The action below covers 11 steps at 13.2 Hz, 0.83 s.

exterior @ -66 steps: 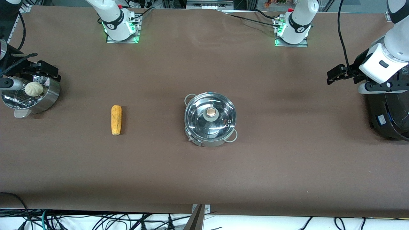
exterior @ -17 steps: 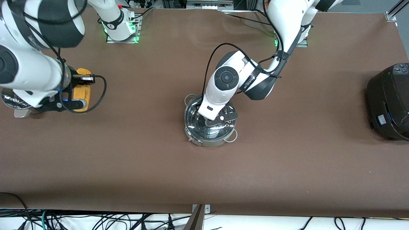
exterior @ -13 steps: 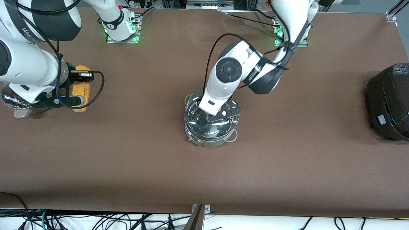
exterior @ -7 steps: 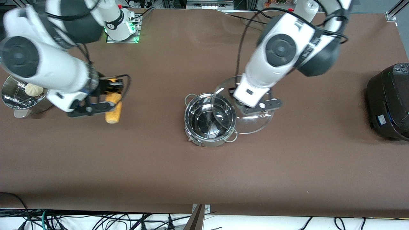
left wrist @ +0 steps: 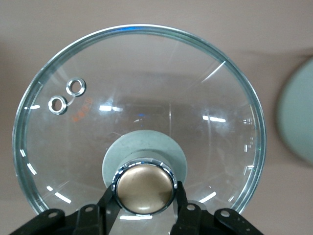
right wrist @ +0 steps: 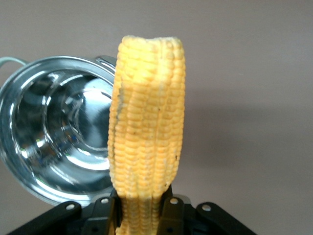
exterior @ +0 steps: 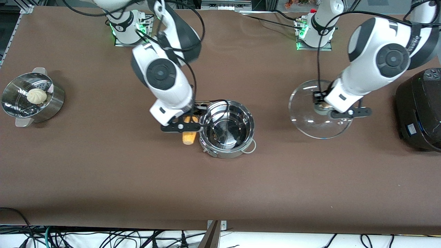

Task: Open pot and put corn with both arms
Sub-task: 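Lift the glass lid off with the left gripper while the right gripper carries corn over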

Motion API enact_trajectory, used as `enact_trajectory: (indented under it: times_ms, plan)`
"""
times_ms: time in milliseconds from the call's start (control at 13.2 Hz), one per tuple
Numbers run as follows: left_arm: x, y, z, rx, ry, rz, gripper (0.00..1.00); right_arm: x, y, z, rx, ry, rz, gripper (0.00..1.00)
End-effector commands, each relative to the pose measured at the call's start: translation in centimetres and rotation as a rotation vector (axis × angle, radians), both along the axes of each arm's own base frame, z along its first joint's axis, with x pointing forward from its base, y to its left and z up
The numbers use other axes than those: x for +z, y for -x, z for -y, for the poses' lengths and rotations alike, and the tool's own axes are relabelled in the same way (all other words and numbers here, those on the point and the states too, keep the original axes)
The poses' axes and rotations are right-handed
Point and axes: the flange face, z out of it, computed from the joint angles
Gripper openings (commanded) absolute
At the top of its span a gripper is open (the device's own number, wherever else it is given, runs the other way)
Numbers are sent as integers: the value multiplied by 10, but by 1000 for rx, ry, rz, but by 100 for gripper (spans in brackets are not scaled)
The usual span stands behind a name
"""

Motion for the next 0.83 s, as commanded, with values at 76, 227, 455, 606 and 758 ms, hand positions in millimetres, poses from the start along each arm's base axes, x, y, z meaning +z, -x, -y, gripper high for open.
enact_trajectory:
  times_ms: [76, 227, 455, 606, 758]
  plan:
    - [-68, 28, -38, -23, -29, 45, 0, -54, 14, -58, -48, -58, 68, 7]
    - [-120, 27, -72, 4, -34, 63, 0, -67, 26, -68, -121, -73, 21, 7]
    - [-164, 20, -97, 5, 0, 25, 0, -79, 19, -78, -204, -233, -18, 7]
    - [-193, 17, -109, 28, 15, 27, 0, -109, 22, -84, -202, -227, -27, 7]
    - [-200, 16, -106, 25, 18, 32, 0, -119, 32, -95, -173, -237, -42, 9]
